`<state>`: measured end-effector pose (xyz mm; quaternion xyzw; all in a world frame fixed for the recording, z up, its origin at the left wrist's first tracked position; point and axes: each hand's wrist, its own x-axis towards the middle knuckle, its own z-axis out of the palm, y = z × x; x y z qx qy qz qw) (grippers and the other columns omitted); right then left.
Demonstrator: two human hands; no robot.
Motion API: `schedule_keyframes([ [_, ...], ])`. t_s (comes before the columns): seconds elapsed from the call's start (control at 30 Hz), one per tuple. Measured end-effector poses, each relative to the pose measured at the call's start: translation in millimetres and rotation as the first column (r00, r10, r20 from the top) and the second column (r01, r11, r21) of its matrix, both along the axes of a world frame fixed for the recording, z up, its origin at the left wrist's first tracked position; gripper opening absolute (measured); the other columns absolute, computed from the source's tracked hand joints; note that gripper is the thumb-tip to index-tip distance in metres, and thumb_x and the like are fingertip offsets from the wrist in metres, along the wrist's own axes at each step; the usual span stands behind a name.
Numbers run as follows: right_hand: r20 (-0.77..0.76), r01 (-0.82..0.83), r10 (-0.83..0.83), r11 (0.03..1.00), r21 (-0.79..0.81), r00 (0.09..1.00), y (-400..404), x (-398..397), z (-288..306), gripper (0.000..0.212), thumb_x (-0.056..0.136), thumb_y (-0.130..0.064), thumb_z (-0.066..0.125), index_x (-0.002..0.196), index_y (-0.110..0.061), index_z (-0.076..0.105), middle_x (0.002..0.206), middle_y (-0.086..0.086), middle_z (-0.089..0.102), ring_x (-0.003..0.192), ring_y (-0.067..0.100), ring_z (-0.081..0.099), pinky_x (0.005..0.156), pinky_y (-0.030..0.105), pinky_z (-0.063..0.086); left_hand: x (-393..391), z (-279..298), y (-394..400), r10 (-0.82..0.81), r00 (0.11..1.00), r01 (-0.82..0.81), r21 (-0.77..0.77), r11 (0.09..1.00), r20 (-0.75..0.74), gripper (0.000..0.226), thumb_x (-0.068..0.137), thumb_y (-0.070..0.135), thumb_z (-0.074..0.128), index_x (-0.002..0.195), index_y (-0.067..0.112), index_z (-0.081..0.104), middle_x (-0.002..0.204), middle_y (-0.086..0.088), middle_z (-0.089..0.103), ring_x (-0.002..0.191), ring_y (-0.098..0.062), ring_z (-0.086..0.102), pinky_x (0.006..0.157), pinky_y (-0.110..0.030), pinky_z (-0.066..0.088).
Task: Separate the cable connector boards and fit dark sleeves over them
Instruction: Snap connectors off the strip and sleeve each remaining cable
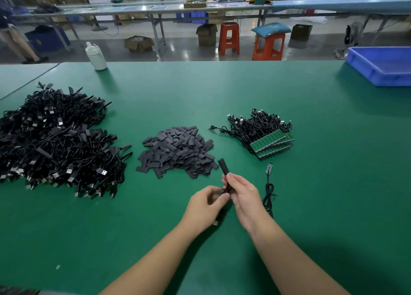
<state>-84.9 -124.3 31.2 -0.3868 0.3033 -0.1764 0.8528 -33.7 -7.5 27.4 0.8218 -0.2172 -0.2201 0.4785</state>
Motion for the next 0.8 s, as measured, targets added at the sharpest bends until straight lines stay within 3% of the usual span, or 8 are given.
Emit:
schedule_keyframes([
  [0.1,0.001,-0.046,0.046,0.998,-0.037,0.999,12.4,9.1,7.9,0.013,0.090,-0.017,0.068,0.100,-0.010,0.071,0.088,0.002,0.069,0.074,0.013,0.063,0.064,0.023,0.048,-3.5,7.5,-0.7,0.047,0.999,-0.048,-0.055,0.997,-0.018,0.016,0.091,0.027,0.066,0.076,0.019,0.065,0.061,0.002,0.064,0.054,-0.013,0.052,0.048,-0.026,0.047],
  [0.17,-0.094,-0.103,0.074,0.931,-0.351,0.993,6.3,9.6,12.3,0.018,0.093,-0.024,0.067,0.109,-0.019,0.071,0.106,-0.004,0.072,0.097,0.009,0.067,0.077,0.016,0.050,9.1,17.6,6.8,0.102,0.995,-0.103,-0.036,0.994,-0.011,0.017,0.091,0.027,0.066,0.078,0.015,0.067,0.060,-0.001,0.062,0.050,-0.016,0.051,0.046,-0.031,0.049],
  [0.23,-0.349,-0.291,-0.058,0.430,-0.854,0.935,-16.5,2.3,10.0,0.031,0.096,-0.037,0.060,0.124,-0.025,0.066,0.127,-0.005,0.065,0.122,0.013,0.055,0.100,0.024,0.043,36.2,29.0,24.4,0.145,0.983,-0.152,0.051,0.987,0.112,0.015,0.090,0.030,0.067,0.081,0.018,0.070,0.062,0.009,0.062,0.054,-0.013,0.055,0.052,-0.027,0.050],
  [0.3,-0.517,-0.579,-0.310,-0.153,-0.801,0.797,-43.3,-12.5,2.8,0.051,0.098,-0.052,0.046,0.143,-0.028,0.049,0.149,0.000,0.045,0.138,0.022,0.036,0.114,0.038,0.029,71.7,43.1,56.1,0.185,0.942,-0.233,0.149,0.961,0.279,0.008,0.090,0.032,0.066,0.088,0.025,0.071,0.071,0.018,0.064,0.063,-0.005,0.059,0.056,-0.018,0.043],
  [0.33,-0.594,-0.688,-0.371,-0.215,-0.693,0.714,-55.6,-20.2,-0.8,0.058,0.099,-0.057,0.039,0.150,-0.029,0.039,0.157,0.002,0.034,0.144,0.025,0.026,0.117,0.041,0.022,91.2,49.9,75.4,0.220,0.906,-0.301,0.186,0.935,0.362,0.011,0.091,0.031,0.065,0.094,0.024,0.073,0.074,0.015,0.065,0.066,-0.004,0.059,0.058,-0.018,0.041],
  [0.47,-0.793,-0.835,-0.269,-0.099,-0.541,0.546,-84.2,-46.6,-14.3,0.061,0.102,-0.055,0.033,0.152,-0.021,0.035,0.160,0.001,0.029,0.149,0.023,0.022,0.121,0.040,0.019,166.6,67.7,153.9,0.312,0.761,-0.560,0.332,0.759,0.568,0.025,0.094,0.026,0.057,0.106,0.007,0.069,0.084,-0.012,0.070,0.071,-0.027,0.064,0.066,-0.034,0.053],
  [0.63,-0.630,-0.668,-0.266,-0.080,-0.740,0.729,-85.4,-59.1,-8.9,0.026,0.098,-0.042,0.052,0.098,-0.024,0.071,0.096,-0.010,0.066,0.095,0.013,0.059,0.076,0.028,0.043,198.7,72.3,190.9,0.192,0.730,-0.669,0.627,0.399,0.656,0.041,0.096,0.033,0.054,0.126,0.005,0.049,0.133,-0.021,0.050,0.121,-0.042,0.038,0.099,-0.051,0.037],
  [0.8,-0.606,-0.630,-0.335,0.043,-0.775,0.722,-76.8,-50.0,-3.4,0.021,0.091,-0.042,0.066,0.088,-0.023,0.056,0.081,-0.010,0.054,0.079,0.012,0.055,0.064,0.027,0.038,177.3,60.4,155.0,0.039,0.528,-0.623,0.356,0.696,0.848,0.033,0.085,0.007,0.063,0.118,0.002,0.063,0.113,-0.021,0.063,0.096,-0.038,0.054,0.077,-0.048,0.049],
])
